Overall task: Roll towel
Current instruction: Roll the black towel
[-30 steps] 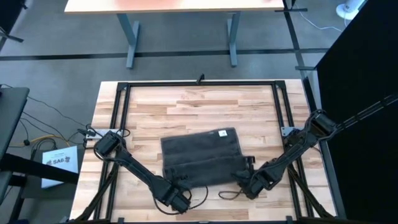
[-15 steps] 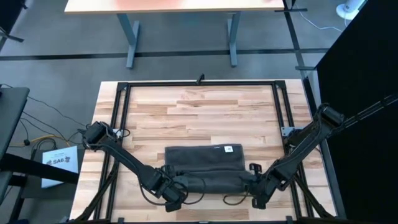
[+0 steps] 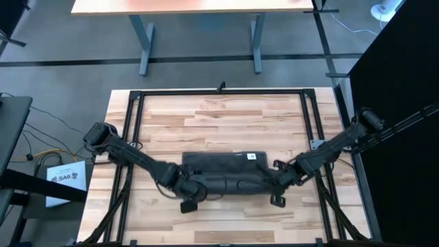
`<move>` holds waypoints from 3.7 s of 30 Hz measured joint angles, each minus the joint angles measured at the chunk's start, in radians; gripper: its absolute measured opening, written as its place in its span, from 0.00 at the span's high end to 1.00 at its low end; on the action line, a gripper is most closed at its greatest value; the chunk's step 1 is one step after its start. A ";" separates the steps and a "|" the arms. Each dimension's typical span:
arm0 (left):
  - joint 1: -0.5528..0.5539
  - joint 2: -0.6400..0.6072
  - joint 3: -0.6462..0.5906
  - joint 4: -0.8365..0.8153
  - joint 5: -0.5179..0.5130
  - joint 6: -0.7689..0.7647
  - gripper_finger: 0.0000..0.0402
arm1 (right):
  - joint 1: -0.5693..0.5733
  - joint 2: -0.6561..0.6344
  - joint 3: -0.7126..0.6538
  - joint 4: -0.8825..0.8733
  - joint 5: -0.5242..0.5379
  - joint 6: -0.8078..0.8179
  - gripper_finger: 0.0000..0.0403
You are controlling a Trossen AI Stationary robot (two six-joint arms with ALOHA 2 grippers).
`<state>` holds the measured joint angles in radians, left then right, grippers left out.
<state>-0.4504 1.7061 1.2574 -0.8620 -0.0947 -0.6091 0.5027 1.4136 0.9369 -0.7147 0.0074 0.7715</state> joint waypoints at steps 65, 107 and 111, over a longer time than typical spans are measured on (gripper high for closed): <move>0.687 -0.236 -0.163 0.175 -0.086 0.720 0.54 | -0.768 -0.054 -0.076 0.136 0.026 -0.716 0.57; 0.289 -0.188 -0.439 0.271 0.158 0.220 0.60 | -0.258 0.229 -0.074 0.221 -0.011 -0.491 0.58; 0.154 -0.198 -0.439 0.277 0.155 0.061 0.60 | -0.105 0.228 -0.075 0.221 -0.011 -0.356 0.58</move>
<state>-0.2962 1.5078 0.8188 -0.5845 0.0602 -0.5481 0.3977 1.6421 0.8622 -0.4934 -0.0040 0.4157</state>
